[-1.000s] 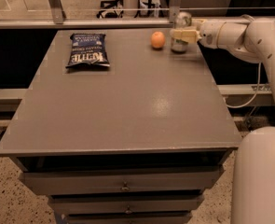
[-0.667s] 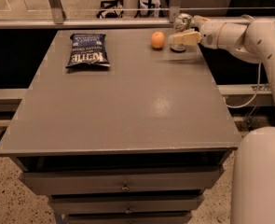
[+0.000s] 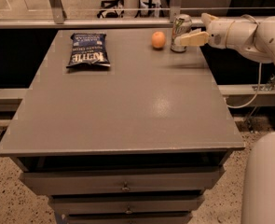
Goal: Move 7up can near orange
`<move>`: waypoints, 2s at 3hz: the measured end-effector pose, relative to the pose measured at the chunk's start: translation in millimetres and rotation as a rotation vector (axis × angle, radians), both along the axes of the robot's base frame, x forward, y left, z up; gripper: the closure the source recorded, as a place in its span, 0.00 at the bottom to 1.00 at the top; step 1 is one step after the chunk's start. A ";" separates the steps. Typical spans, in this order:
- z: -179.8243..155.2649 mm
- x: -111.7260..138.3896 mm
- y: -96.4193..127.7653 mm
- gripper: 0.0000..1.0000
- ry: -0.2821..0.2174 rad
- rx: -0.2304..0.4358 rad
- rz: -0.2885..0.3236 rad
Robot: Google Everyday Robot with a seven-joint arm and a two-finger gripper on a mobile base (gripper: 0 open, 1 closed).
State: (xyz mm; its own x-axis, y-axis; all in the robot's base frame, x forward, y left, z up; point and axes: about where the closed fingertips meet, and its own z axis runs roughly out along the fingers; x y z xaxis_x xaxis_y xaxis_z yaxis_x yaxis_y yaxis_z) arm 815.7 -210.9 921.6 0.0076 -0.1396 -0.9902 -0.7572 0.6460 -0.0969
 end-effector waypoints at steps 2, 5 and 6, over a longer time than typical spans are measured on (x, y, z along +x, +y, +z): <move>25.6 -49.7 -26.5 0.00 -0.040 -0.016 0.039; 54.7 -87.7 -30.3 0.00 -0.049 -0.141 0.139; 54.6 -87.6 -30.2 0.00 -0.049 -0.141 0.139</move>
Offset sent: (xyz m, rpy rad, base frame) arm -0.0440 -0.0224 0.0235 -0.0134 -0.0366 0.0371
